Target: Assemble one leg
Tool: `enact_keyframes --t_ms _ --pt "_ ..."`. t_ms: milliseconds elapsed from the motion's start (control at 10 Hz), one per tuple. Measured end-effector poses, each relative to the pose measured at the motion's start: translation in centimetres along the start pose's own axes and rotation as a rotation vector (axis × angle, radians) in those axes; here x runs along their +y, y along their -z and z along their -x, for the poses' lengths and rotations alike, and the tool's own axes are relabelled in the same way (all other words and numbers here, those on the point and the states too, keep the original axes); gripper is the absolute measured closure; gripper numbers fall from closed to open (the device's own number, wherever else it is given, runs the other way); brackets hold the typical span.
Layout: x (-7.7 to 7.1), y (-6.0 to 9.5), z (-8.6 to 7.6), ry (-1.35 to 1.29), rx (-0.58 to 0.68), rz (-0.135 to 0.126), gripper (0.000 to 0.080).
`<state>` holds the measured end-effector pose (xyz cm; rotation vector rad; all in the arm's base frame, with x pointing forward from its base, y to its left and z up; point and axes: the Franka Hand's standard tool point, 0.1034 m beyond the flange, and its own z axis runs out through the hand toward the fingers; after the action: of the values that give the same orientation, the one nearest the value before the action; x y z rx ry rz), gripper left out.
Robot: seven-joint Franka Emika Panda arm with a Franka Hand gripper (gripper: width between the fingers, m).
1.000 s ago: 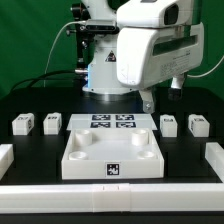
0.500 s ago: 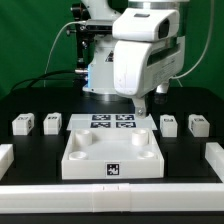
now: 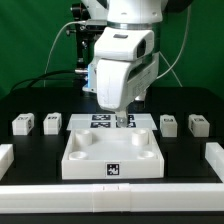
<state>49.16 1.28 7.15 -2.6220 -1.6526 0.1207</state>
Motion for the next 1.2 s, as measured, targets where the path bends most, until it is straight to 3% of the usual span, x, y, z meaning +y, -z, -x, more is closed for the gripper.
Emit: enact_keyframes --t_ms 400,900,1000,1200 --pt "-0.5 -0.3 0.7 0.155 -0.016 -0.005 0.0150" --pt "-3.7 -3.1 3.3 0.457 -0.049 -0.088 0.0150" --pt "-3.8 -3.6 4.0 0.446 -0.050 -0.099 0.0150" --pt "-3.7 -3.4 3.7 0.448 -0.048 -0.093 0.0150"
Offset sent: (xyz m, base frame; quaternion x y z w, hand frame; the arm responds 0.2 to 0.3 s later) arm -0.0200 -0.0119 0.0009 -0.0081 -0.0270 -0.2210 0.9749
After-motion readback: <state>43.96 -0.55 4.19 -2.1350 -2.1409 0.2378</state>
